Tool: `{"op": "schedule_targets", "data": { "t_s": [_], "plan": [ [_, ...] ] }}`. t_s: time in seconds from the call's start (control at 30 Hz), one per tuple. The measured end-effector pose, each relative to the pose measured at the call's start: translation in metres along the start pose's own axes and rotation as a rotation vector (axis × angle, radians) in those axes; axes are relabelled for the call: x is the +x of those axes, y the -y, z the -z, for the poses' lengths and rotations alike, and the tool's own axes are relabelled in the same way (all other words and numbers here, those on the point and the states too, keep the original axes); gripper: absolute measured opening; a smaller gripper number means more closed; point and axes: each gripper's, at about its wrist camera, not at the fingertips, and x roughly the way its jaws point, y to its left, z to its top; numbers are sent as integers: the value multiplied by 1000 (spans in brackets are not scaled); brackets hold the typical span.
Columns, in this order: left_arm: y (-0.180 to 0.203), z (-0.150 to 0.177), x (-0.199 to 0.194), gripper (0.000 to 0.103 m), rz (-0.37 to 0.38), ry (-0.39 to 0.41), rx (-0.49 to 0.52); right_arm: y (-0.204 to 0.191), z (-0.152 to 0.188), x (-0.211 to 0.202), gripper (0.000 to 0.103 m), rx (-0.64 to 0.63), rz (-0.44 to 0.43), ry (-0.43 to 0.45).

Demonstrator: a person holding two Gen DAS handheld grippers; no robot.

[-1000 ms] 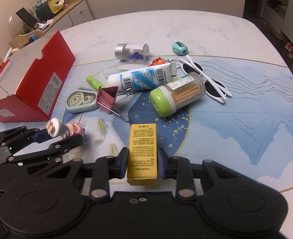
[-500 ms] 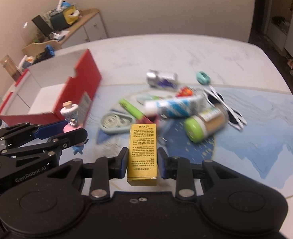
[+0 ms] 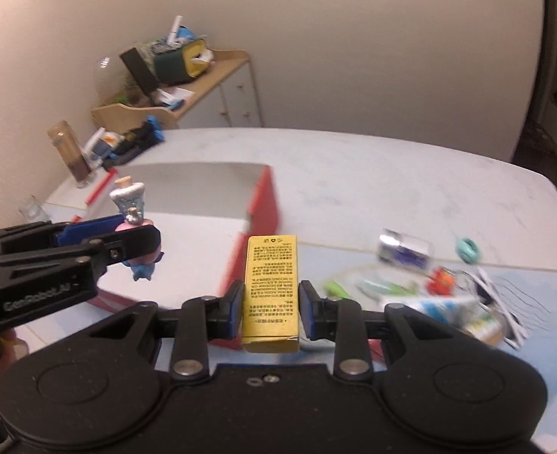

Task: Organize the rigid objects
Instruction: 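Carry the doll and yellow carton with both grippers into the red-and-white box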

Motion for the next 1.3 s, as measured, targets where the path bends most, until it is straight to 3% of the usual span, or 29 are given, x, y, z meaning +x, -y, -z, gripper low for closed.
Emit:
{"op": "schedule_targets", "data": {
  "t_s": [0.3,0.5,0.9,1.3],
  "plan": [
    [-82,-8,22,36,-106,-86,-55,-61,-29,50,30,-84,-41,0],
    [-116,-4,48,36,-154,-174,-44,-95,-34,90,30,-147,-35,-30],
    [-133,11,105,36,-160,-346,15,-121,-28,145,29,-199,-51,-134],
    [-133,19,138,36,-148,-506,50,-115,-16,173,30,-181,-19,-228]
  ]
}}
